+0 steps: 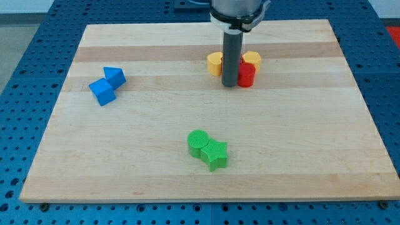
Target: Move the green circle parallel to the red circle
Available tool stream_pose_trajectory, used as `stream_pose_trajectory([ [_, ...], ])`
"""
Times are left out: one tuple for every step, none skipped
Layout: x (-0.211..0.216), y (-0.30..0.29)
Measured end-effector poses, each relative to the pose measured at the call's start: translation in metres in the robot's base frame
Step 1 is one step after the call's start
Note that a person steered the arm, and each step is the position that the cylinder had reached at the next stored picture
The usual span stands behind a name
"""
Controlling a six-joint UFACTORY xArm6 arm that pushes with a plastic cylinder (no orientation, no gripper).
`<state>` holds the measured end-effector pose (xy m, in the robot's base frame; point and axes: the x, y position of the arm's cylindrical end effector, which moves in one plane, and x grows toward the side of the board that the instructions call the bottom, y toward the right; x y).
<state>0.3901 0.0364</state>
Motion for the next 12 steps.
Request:
stream_pose_trajectory([
  [0.014,-0.024],
  [0.039,-0.05],
  [0.06,-0.084],
  [0.078,-0.114],
  [0.104,-0.135],
  [0.136,-0.136],
  [0.164,-0.135],
  [0.193,-0.113],
  [0.213,-0.078],
  [0.22,-0.051],
  [0.216,-0.052],
  [0.2,-0.066],
])
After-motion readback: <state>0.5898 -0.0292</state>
